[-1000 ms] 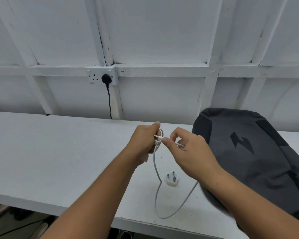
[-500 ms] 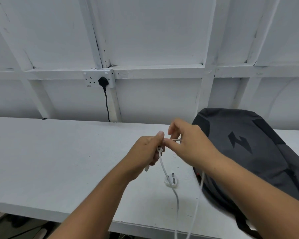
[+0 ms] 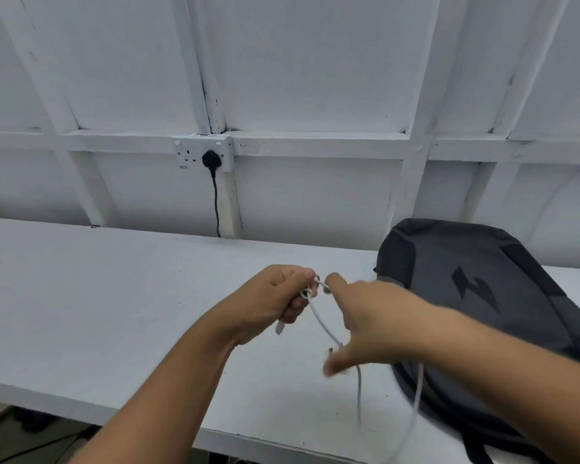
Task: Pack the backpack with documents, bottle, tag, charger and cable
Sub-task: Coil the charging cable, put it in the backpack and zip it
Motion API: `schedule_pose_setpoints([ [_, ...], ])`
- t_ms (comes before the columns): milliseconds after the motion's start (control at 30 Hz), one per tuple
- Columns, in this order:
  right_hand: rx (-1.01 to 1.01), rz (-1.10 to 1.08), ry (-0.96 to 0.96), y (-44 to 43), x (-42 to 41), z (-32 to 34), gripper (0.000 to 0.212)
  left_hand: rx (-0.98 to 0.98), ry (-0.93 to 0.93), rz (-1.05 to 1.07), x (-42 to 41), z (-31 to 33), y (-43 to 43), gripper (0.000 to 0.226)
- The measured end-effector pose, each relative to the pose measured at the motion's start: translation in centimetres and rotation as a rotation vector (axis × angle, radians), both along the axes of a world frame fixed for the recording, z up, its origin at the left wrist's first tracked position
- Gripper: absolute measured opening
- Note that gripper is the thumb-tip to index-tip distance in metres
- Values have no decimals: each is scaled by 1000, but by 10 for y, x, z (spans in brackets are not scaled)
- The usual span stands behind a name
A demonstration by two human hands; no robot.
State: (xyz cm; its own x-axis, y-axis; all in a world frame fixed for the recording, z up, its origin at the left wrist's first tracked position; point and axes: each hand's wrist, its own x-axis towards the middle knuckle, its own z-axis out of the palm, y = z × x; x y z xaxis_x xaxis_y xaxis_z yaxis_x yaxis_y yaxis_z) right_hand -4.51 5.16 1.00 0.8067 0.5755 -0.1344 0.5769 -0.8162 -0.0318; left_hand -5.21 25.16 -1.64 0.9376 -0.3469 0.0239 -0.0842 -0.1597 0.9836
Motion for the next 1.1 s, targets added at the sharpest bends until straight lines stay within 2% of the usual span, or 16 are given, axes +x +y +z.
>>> schedule_pose_setpoints([
  [67, 52, -32, -37, -1, 4, -9, 38, 82, -36, 41, 0, -1, 5, 43],
  [100, 95, -50, -7, -6, 11, -6, 22, 108, -47, 53, -1, -2, 9, 41],
  [133, 132, -56, 33, -13, 18, 1, 14, 130, -52, 50, -2, -3, 13, 38],
  [233, 127, 21, 40, -30, 34, 30, 13, 178, -19, -68, -7, -6, 16, 31],
  [367, 19, 334, -409, -24, 59, 53, 27, 170, 29, -237, -17, -11, -10, 26],
  [433, 63, 438, -432, -13, 68, 57, 28, 67, 60, -267, -21, -11, -23, 24],
  [500, 198, 424, -362, -5, 76, 55, 27, -97, 103, -238, -26, -11, -33, 28],
  [633, 454, 180, -165, 4, 87, 27, 23, -536, 224, -219, -31, -4, -45, 51],
  [767, 852, 43, 329, 23, 53, -16, 9, -737, 113, -190, -27, 8, -52, 44],
  [833, 998, 29, 374, 32, 30, -35, 15, -810, 82, -107, -20, 14, -53, 35],
  [933, 1153, -84, 365, 47, 9, -52, 10, -746, -46, 112, 0, 26, -43, 31],
  [1033, 1179, -221, 560, 52, -9, -49, 15, -491, -233, 287, 19, 29, -30, 37],
  [1100, 1184, -267, 654, 49, -13, -43, 11, -344, -310, 330, 26, 27, -27, 38],
])
